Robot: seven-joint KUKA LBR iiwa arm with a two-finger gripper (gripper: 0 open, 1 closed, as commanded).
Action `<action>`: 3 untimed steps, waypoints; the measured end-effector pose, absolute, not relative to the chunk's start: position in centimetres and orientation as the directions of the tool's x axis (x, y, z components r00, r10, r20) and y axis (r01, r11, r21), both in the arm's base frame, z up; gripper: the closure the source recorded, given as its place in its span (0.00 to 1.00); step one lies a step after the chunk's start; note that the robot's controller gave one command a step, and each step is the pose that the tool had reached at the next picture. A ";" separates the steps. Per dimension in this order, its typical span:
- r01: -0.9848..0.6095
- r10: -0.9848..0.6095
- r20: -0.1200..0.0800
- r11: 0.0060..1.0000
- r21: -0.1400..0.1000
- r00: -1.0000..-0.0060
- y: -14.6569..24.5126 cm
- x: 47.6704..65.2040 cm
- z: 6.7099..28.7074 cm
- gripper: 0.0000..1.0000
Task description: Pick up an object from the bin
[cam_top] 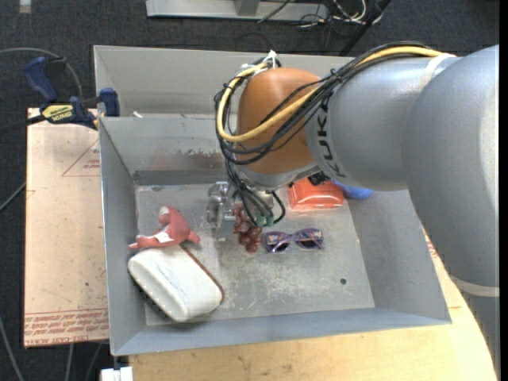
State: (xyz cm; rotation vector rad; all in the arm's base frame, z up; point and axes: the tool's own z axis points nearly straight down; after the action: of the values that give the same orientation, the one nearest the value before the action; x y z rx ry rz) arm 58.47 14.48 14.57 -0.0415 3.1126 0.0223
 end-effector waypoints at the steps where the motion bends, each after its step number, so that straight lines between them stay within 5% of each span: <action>1: 0.026 0.026 -0.017 1.000 0.012 -1.000 13.3 58.0 14.5 1.00; 3: 0.093 0.093 -0.019 0.996 0.015 -0.995 12.6 56.8 21.1 1.00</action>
Offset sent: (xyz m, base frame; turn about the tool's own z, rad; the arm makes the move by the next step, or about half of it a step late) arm -0.0189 -0.0195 0.0610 0.0361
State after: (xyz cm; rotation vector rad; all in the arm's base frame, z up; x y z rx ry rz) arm 56.85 12.64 21.10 0.1451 3.1181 0.0222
